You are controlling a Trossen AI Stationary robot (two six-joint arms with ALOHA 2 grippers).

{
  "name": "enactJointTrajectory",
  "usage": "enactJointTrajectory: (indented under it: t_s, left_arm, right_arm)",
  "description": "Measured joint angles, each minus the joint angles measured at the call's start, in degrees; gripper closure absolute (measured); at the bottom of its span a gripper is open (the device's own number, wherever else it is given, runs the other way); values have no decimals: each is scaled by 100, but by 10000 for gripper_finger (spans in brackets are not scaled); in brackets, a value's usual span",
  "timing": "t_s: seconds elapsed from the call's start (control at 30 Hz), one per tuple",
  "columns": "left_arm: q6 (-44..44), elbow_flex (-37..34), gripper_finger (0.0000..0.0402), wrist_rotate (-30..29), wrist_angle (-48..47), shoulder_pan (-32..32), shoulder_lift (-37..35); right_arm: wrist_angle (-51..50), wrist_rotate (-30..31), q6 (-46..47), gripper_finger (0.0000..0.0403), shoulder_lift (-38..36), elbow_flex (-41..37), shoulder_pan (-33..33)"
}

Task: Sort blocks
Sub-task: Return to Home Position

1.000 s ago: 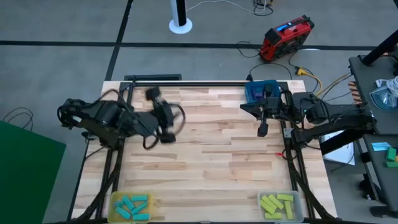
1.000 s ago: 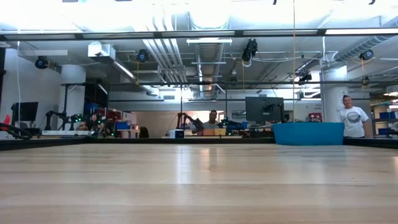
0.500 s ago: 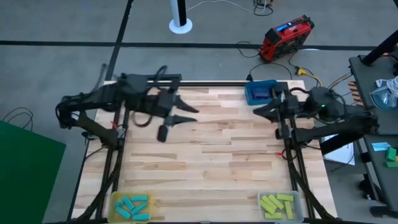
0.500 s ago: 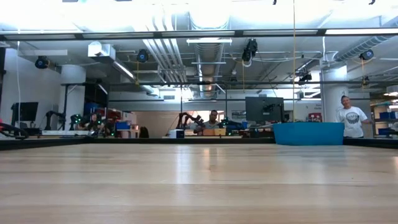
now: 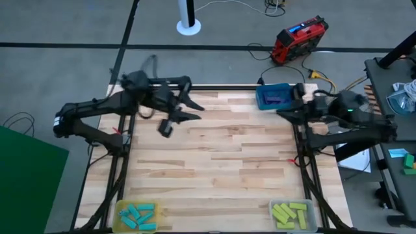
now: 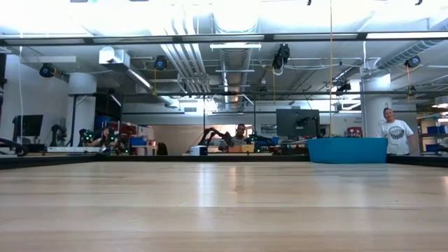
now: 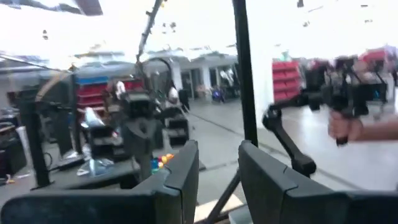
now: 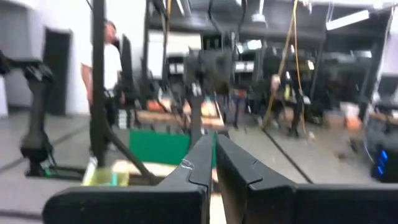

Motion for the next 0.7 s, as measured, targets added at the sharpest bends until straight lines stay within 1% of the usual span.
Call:
enactJointTrajectory:
  t_s: [0.1, 0.2, 0.33, 0.43, 0.53, 0.7]
  left_arm:
    - [-324, -629, 308, 84, 487, 239, -346]
    - [-544, -1213, 308, 131, 819, 341, -593]
    - [-694, -1689, 308, 158, 1333, 453, -1047]
    - [-837, -2012, 308, 145, 1476, 525, -1279]
    - [-880, -2282, 308, 154, 1559, 622, -1514]
    - [-1181, -2848, 308, 148, 2330, 862, -1852]
  right_arm:
    - [-15, 22, 38, 390, 1, -20, -206]
    - [20, 34, 154, 390, -43, -25, -431]
    - [17, -27, 247, 390, -60, -14, -623]
    - [-153, -349, 237, 390, -165, -19, -703]
    - [-465, -619, 245, 390, -421, -21, -771]
    - [-1224, -616, 233, 390, -1044, -29, -778]
